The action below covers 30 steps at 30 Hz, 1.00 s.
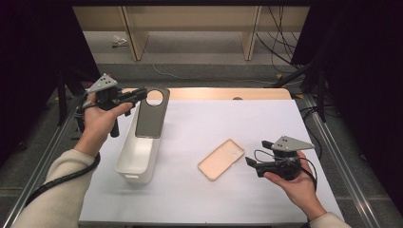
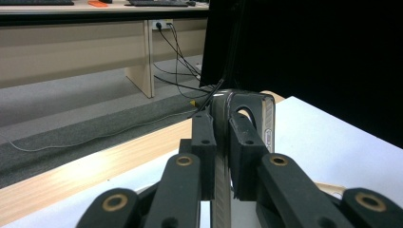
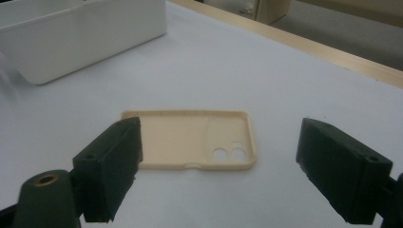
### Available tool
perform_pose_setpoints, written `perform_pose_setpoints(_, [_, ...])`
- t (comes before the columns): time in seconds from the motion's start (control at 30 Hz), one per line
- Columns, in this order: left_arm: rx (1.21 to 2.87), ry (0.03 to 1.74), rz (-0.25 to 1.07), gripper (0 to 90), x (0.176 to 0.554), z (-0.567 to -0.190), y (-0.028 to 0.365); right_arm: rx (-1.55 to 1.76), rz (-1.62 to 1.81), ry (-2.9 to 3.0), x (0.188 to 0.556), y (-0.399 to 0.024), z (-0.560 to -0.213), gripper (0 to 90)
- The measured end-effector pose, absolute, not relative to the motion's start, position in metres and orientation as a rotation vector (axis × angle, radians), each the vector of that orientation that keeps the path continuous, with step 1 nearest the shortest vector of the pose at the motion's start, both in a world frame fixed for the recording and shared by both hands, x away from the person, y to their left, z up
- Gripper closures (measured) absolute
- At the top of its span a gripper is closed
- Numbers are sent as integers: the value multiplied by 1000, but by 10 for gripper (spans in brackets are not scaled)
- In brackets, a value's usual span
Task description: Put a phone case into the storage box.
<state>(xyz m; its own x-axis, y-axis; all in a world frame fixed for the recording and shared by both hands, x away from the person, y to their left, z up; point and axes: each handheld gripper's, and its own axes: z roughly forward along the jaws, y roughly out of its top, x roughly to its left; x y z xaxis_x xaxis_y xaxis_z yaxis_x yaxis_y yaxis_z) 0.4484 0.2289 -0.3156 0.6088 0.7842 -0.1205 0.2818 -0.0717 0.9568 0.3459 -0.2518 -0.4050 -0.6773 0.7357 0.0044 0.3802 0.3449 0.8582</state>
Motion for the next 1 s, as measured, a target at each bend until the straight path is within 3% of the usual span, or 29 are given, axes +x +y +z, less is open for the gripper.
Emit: perform_pose_setpoints(1.0, [1619, 874, 591, 819, 471, -322, 251, 1009, 1283, 2214, 345, -258, -405, 164])
